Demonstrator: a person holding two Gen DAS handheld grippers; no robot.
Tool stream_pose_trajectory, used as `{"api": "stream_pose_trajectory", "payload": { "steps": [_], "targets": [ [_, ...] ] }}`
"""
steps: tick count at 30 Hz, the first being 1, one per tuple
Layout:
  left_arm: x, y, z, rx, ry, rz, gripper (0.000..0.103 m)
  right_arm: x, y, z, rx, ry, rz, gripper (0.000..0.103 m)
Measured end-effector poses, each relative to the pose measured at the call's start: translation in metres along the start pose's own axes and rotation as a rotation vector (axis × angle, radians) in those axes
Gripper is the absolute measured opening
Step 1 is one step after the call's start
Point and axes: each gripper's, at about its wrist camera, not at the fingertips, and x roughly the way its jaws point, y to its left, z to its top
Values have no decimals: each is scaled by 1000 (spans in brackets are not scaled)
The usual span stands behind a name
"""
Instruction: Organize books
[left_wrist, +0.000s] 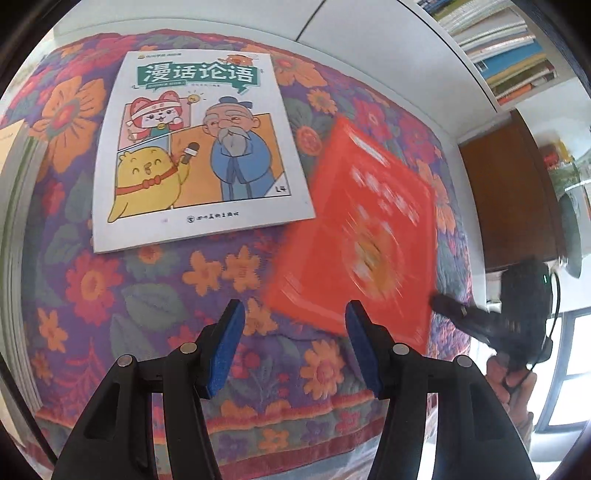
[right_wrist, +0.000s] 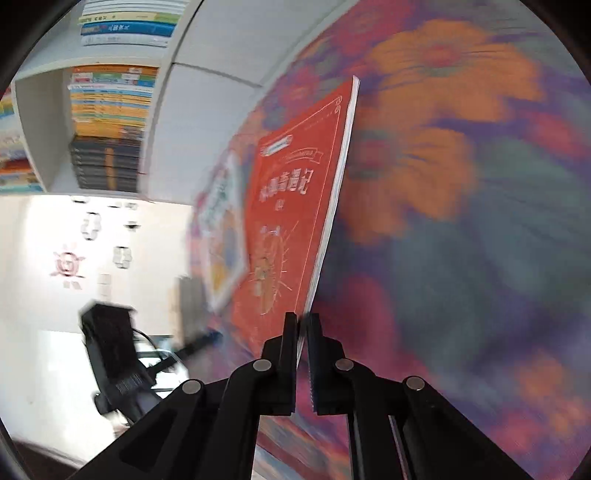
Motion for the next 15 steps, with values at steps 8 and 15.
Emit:
{"api": "stream_pose_trajectory", "payload": {
  "steps": [8,15],
  "targets": [
    [61,-48,12,88,78,-59,54,-47,-28,-14,-12,-123,-278,5],
    [78,-90,11,206,58,34,56,-27,-20,7,-17,-184,-313,14]
  ]
}}
